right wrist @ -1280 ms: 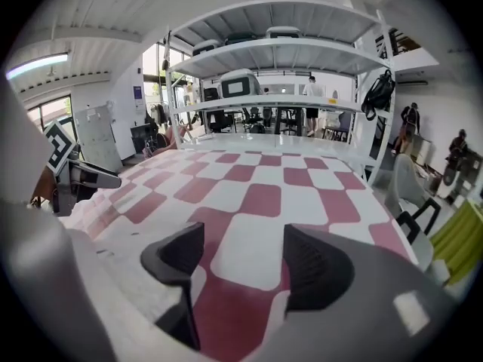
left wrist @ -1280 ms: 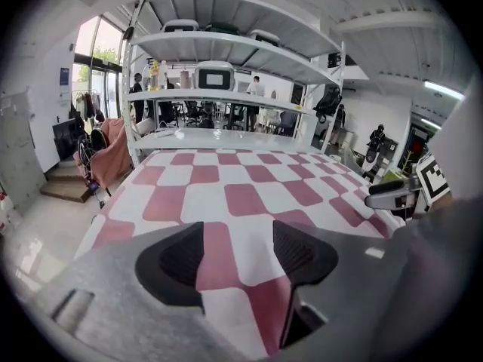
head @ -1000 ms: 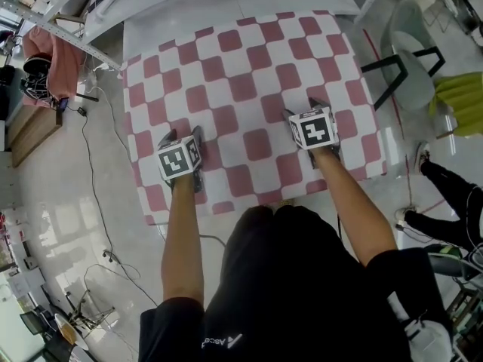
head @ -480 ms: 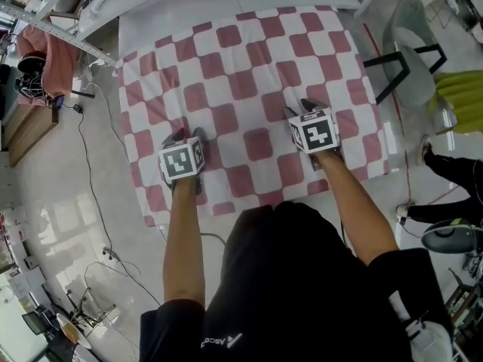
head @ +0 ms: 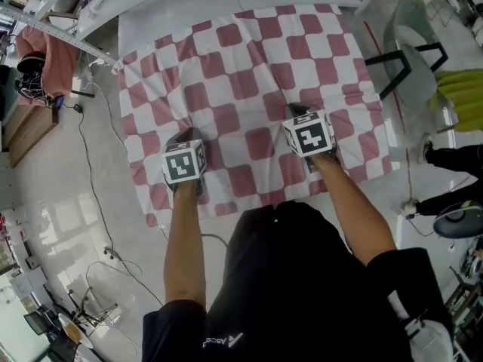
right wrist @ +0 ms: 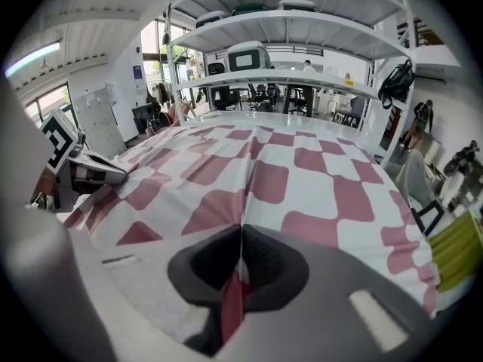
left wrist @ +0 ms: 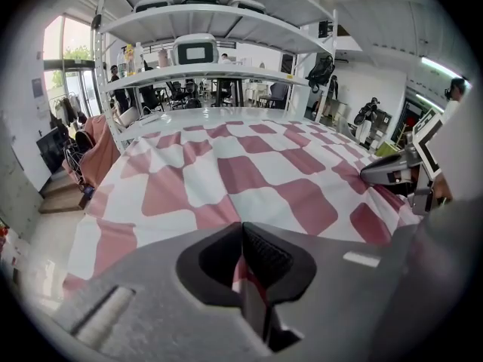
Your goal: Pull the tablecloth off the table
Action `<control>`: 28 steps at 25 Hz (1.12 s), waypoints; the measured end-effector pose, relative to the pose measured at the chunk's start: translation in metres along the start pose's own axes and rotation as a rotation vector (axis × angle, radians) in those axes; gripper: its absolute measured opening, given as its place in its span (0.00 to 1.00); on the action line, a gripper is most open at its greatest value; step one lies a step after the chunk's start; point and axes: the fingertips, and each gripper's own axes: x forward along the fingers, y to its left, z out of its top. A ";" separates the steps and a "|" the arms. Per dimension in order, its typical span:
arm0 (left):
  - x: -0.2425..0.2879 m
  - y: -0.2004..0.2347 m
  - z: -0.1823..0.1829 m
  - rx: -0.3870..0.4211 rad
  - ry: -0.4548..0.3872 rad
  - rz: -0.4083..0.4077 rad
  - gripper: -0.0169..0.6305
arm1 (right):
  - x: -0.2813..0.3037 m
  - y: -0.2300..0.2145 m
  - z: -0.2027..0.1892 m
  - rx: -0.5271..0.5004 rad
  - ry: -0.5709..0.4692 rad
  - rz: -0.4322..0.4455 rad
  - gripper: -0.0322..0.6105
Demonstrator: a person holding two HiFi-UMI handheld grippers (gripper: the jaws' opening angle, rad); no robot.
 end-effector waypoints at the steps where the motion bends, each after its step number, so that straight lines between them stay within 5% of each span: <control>1: 0.000 -0.001 0.000 0.010 0.000 -0.001 0.05 | 0.000 0.000 0.000 0.000 -0.001 0.001 0.06; 11: -0.014 -0.032 -0.013 -0.015 -0.071 -0.116 0.04 | -0.015 0.022 -0.012 0.103 -0.052 0.139 0.06; 20: -0.072 -0.052 -0.002 -0.150 -0.298 -0.201 0.04 | -0.067 0.050 -0.013 0.190 -0.196 0.335 0.06; 28: -0.133 -0.081 -0.014 -0.128 -0.485 -0.205 0.04 | -0.124 0.066 -0.027 0.200 -0.322 0.487 0.06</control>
